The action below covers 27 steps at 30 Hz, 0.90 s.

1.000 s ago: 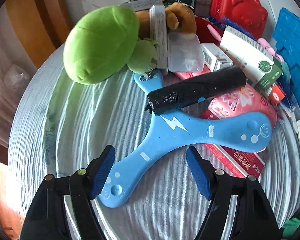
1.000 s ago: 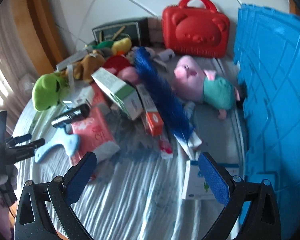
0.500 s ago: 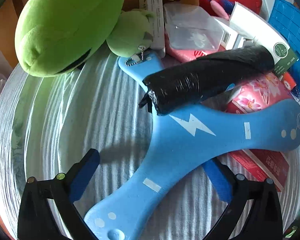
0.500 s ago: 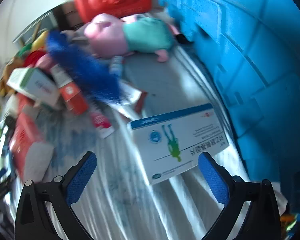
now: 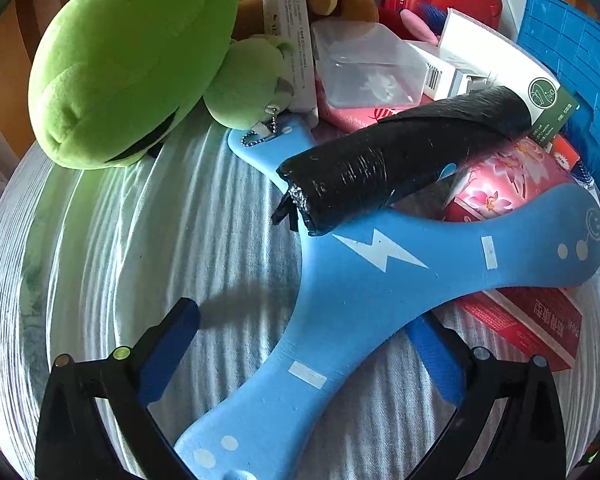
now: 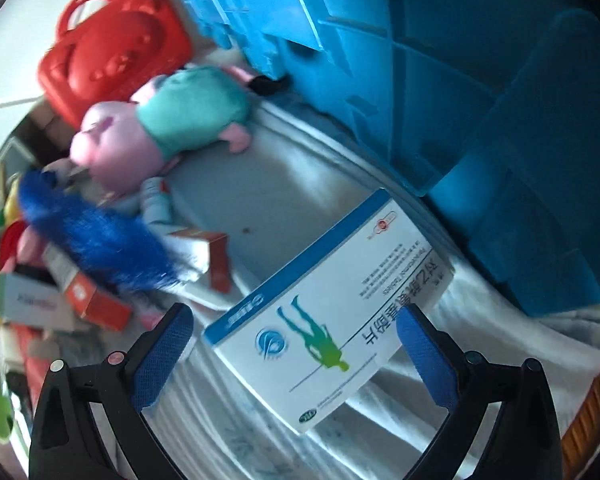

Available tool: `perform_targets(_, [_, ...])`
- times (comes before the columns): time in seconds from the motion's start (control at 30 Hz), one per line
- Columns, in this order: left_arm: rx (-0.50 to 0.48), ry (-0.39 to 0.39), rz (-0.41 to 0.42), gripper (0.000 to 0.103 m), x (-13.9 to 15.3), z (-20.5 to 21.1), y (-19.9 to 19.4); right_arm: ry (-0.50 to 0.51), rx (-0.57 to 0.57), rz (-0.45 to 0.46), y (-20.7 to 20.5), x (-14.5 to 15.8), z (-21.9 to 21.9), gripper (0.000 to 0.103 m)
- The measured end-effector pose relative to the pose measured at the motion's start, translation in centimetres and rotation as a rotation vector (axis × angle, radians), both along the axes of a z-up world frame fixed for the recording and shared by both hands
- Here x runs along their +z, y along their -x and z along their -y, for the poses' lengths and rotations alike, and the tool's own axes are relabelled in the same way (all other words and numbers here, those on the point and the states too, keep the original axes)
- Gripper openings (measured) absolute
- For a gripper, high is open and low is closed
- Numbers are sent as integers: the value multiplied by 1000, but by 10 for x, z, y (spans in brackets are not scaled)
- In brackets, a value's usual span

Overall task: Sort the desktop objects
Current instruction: 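Grasp the blue boomerang toy with left gripper while right gripper grasps Paracetamol Tablets box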

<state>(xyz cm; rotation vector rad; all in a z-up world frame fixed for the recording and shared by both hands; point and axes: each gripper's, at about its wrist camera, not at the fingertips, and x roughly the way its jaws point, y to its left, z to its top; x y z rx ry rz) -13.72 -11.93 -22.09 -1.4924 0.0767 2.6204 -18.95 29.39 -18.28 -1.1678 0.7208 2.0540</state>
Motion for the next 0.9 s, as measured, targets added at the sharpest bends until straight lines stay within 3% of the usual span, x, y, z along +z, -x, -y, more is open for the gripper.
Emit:
perform_targets(0.2, [33, 0, 9, 103, -1, -2, 4, -43, -78, 17, 5, -5, -3, 103])
perform_targets(0.27, [34, -5, -1, 84, 2, -6, 1, -31, -69, 17, 2, -5, -2, 103])
perform_targets(0.3, [21, -7, -9, 62, 6, -10, -3, -23, -57, 17, 0, -5, -2, 103])
perform_targets(0.33, [16, 1, -9, 53, 7, -13, -6, -8, -30, 25, -1, -5, 0, 103])
perform_targets(0.4, [5, 44, -20, 48, 9, -19, -15, 11, 53, 29, -5, -6, 9, 100])
perform_targets(0.53, [30, 40, -20, 48, 12, -17, -32, -23, 314, 13, -11, 2, 44, 74])
perform_targets(0.67, [77, 2, -69, 48, 31, -7, -47, 28, 491, -5, -22, 7, 58, 65])
perform_targets(0.73, [90, -1, -86, 47, 39, -4, -48, 59, 525, -6, -27, 8, 59, 66])
perform_targets(0.8, [86, -4, -88, 47, 41, -5, -46, 68, 480, -15, -31, 11, 50, 85])
perform_targets(0.83, [82, 1, -82, 47, 39, -7, -44, 62, 462, -14, -33, 13, 48, 103])
perform_targets(0.9, [72, -5, -72, 47, 38, -8, -30, 103, 436, -38, -25, 11, 38, 103])
